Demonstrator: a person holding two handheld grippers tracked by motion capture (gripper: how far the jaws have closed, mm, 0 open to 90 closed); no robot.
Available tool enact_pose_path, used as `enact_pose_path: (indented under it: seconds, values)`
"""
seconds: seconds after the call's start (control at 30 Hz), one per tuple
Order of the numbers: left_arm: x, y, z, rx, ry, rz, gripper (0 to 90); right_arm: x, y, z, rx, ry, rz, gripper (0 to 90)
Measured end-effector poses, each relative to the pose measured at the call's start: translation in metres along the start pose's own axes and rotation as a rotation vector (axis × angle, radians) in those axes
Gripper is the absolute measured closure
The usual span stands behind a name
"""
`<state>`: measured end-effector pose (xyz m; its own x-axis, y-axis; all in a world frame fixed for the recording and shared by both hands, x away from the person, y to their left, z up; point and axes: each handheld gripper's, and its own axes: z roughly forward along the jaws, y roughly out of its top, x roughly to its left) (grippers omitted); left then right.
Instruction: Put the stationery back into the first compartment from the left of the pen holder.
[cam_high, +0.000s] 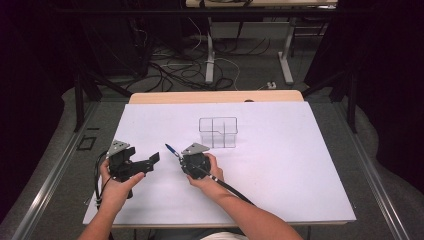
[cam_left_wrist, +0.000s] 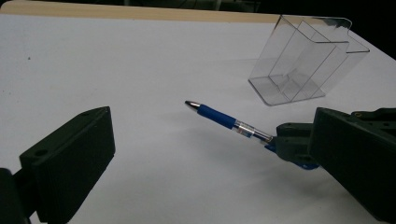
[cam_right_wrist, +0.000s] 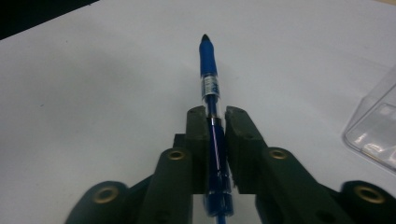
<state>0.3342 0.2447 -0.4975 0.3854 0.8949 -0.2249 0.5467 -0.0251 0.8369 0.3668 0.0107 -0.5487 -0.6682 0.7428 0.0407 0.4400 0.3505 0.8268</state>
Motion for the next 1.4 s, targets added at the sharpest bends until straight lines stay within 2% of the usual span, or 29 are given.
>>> enact_pose_path:
  seconds: [0.07,0.3,0.37,0.53,0.57,0.6,0.67,0.8,0.87,0.9,0.97,1.03,1.07,1.17,1.3,1.4]
  values:
    - [0.001,0.000,0.000,-0.006,-0.001,-0.007,0.7,0.000,0.001,-0.002,-0.010,-0.001,0.017,80.3]
    - [0.000,0.000,-0.001,0.001,-0.003,-0.014,4.0,-0.002,0.000,-0.002,-0.007,0.003,0.017,80.3]
    - [0.001,0.000,-0.001,-0.002,-0.006,-0.020,4.6,-0.001,0.000,-0.003,-0.027,0.005,0.018,80.3]
    - [0.002,0.000,-0.001,0.001,-0.015,-0.039,7.2,-0.001,0.002,-0.008,-0.035,0.005,0.010,80.3]
    - [0.002,0.000,-0.001,0.000,-0.015,-0.041,7.6,-0.001,0.002,-0.007,-0.056,0.007,0.005,80.3]
    - [0.002,0.000,-0.001,-0.002,-0.016,-0.044,8.3,0.000,0.002,-0.009,-0.051,0.005,0.015,80.3]
    - [0.002,0.001,-0.002,-0.002,-0.019,-0.054,11.2,0.000,0.003,-0.012,-0.050,0.004,0.009,80.3]
    - [0.002,0.001,-0.002,-0.005,-0.021,-0.075,15.5,0.001,0.006,-0.018,-0.095,0.007,0.003,80.3]
    - [0.002,0.002,-0.003,-0.003,-0.025,-0.086,16.6,0.000,0.008,-0.021,-0.100,0.008,-0.005,80.2]
    - [0.001,0.002,-0.002,-0.009,-0.021,-0.093,18.2,0.000,0.009,-0.024,-0.091,0.006,-0.004,80.3]
    - [0.000,0.003,-0.003,-0.008,-0.015,-0.096,25.5,-0.001,0.011,-0.027,-0.102,0.004,-0.003,80.3]
    - [0.000,0.004,-0.003,-0.004,-0.018,-0.096,28.5,-0.002,0.013,-0.029,-0.120,0.003,-0.009,80.3]
    - [-0.001,0.004,-0.003,-0.011,-0.022,-0.097,30.3,-0.002,0.014,-0.032,-0.110,0.004,-0.007,80.3]
    - [-0.003,0.007,-0.004,-0.004,-0.037,-0.103,32.4,-0.004,0.017,-0.037,-0.135,0.002,-0.009,80.3]
    - [-0.006,0.011,-0.003,0.002,-0.070,-0.133,35.3,-0.006,0.020,-0.042,-0.147,0.001,-0.020,80.3]
    - [-0.008,0.014,-0.003,0.003,-0.075,-0.157,35.9,-0.007,0.023,-0.046,-0.161,-0.002,-0.024,80.3]
